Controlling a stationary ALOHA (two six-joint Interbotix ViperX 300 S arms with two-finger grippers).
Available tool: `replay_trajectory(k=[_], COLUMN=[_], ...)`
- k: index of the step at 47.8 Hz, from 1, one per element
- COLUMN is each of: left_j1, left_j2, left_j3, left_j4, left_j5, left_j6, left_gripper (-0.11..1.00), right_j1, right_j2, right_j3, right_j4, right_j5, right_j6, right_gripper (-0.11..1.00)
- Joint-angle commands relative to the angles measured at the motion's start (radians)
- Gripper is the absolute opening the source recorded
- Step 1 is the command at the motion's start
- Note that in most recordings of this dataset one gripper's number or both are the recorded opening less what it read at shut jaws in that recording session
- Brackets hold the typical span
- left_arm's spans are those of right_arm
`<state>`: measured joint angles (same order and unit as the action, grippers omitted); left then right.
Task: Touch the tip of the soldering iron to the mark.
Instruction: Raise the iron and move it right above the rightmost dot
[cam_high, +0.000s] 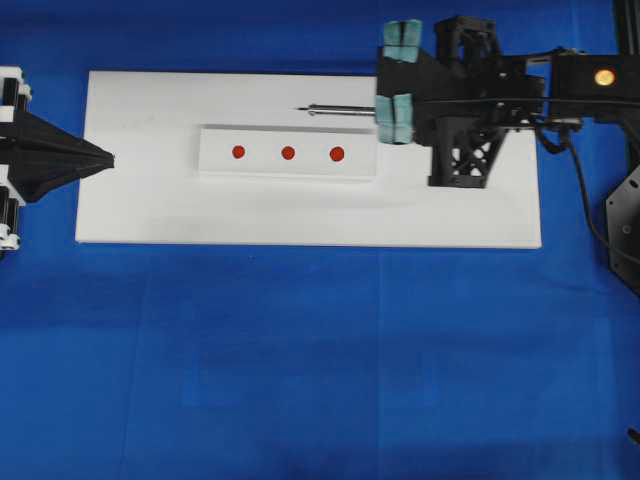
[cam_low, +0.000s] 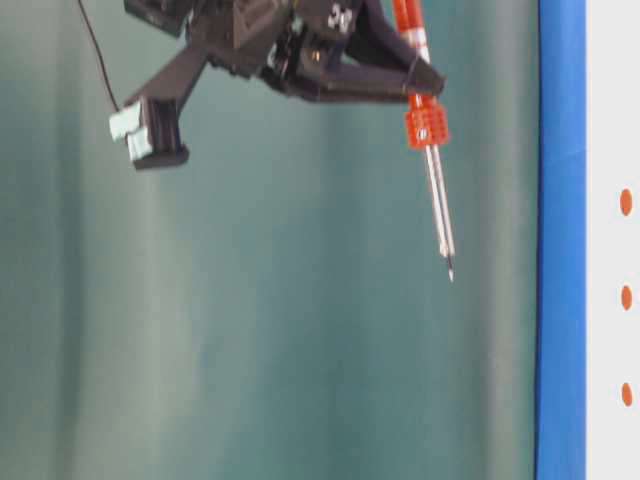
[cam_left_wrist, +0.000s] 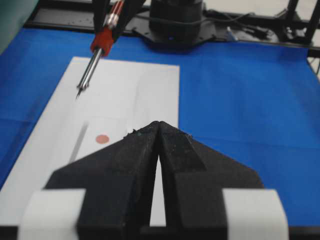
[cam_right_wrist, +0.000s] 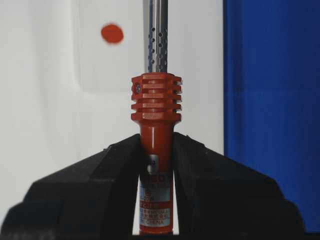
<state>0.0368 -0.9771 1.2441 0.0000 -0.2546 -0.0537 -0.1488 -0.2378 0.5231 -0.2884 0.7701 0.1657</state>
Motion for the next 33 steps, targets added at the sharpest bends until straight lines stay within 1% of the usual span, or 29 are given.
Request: replay_trajectory(k=[1,7,14,33], left_j1=[0.003,0.003,0.003,0.003], left_j2=[0.003,0.003,0.003,-0.011], left_j3=[-0.009,-0.009,-0.009,-0.009], left_j4=[0.002,0.002,0.002,0.002], left_j5=[0.005,0.015,0.014,0.015], left_j6=[0.002,0.002,0.003,0.002], left_gripper=[0.0,0.0,0.0,0.0], right_j1=[0.002,0.002,0.002,0.002], right_j2=[-0.055,-0.112,-0.146,-0.117], right_j3=[0.014,0.064,0.091,0.101], right_j4=[-0.002,-0.002,0.002,0.008], right_j5=[-0.005,-0.005,-0.011,-0.026], right_j6=[0.002,0.003,0.003,0.005], right_gripper=[0.06,0.06,0.06,0.06])
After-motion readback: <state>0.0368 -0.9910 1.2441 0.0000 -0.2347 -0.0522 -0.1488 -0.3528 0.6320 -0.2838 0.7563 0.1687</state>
